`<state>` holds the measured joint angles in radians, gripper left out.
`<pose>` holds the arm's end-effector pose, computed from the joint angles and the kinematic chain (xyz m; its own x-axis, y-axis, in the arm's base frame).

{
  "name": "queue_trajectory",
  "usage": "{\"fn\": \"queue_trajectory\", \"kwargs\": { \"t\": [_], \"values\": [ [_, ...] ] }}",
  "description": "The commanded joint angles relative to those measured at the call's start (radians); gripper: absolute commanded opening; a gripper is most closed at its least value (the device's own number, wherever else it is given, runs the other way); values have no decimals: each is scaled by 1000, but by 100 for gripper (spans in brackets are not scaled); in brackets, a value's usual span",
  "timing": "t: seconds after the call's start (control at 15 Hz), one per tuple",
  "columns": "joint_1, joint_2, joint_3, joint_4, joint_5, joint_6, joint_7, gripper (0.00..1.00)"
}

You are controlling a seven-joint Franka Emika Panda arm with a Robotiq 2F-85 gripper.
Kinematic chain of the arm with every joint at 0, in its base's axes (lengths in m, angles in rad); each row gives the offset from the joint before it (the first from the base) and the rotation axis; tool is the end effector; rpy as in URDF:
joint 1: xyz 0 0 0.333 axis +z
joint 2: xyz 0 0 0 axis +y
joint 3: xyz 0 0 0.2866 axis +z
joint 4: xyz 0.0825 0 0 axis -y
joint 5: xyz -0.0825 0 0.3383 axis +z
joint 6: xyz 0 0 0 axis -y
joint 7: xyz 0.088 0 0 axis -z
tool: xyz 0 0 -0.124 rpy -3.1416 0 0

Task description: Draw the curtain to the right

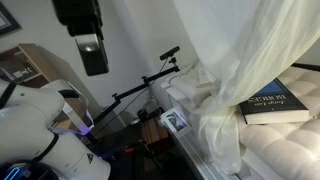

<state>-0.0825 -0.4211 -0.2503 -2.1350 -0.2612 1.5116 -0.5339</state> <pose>0.3351 -0.1630 0.5182 0.9373 0.2312 -0.2609 0.2465 -0.9688 0.0270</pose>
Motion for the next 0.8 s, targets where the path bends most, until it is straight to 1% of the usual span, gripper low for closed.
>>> {"fn": "queue_trajectory", "kwargs": {
  "t": [0.0,0.13,0.4,0.73],
  "values": [
    [-1,1,1,2,1,-2,-1,100],
    [14,8,28,-2,-32,-2,-10,100],
    [52,38,98,-22,-132,1,-9,100],
    [118,85,175,-27,-232,-13,-85,100]
  ]
}}
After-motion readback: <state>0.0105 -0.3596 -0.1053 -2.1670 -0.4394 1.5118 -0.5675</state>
